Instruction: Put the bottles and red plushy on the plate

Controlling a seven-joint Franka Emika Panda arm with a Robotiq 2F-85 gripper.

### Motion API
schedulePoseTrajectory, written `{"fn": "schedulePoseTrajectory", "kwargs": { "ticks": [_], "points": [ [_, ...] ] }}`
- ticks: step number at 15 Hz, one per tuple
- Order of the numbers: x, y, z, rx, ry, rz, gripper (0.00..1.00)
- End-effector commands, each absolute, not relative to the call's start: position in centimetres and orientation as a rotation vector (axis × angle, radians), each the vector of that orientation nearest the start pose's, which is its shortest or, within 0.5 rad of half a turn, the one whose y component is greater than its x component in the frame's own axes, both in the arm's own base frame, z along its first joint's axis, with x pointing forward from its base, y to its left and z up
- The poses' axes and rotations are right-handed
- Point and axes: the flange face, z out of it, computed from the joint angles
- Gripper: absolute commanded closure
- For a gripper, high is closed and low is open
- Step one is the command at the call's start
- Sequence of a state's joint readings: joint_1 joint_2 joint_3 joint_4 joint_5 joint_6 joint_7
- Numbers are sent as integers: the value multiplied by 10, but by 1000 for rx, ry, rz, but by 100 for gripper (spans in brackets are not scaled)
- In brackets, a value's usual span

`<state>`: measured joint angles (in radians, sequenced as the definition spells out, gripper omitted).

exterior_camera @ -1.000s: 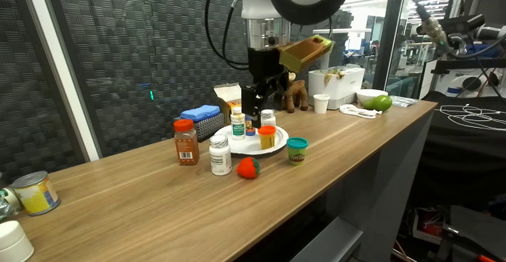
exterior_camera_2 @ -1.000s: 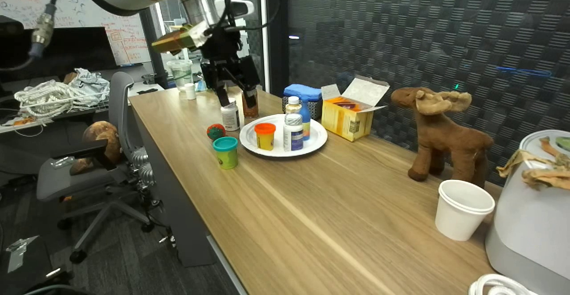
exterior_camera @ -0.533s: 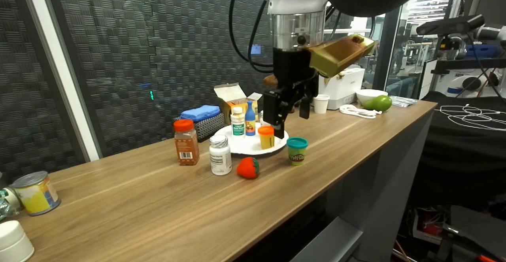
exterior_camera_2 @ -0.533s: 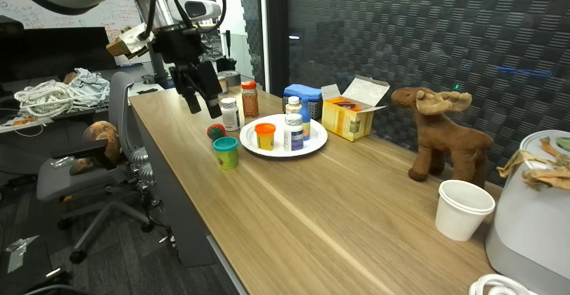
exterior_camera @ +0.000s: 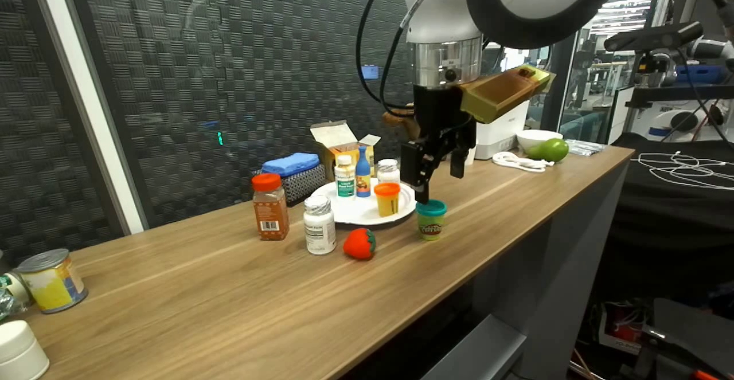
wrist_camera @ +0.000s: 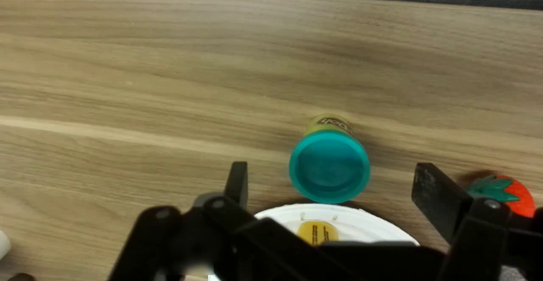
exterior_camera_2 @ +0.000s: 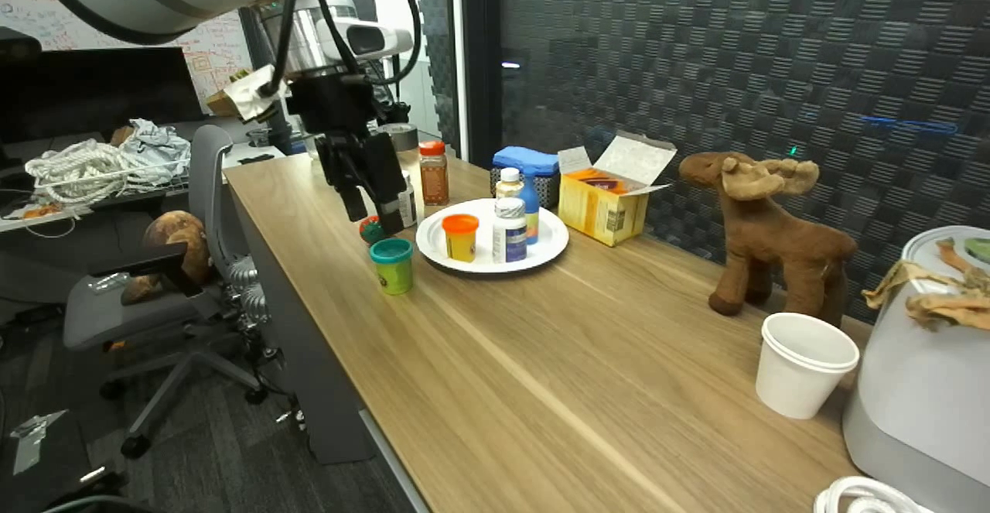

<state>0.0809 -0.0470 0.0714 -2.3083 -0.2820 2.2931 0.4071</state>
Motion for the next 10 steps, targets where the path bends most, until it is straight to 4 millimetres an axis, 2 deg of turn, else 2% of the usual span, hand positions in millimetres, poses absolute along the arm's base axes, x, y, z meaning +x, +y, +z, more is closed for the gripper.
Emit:
{"fn": "schedulePoseTrajectory", "kwargs": {
  "ticks": [1,5,8,9,10],
  "points": [
    [510,63,358,-3285,108,-130,0],
    [514,61,338,-3235,103,-72,0],
    [517,60,332,-3226,108,-77,1],
    [518,60,332,-3234,109,-85,25],
    [518,60,332,-3241,108,-93,25]
  ]
}}
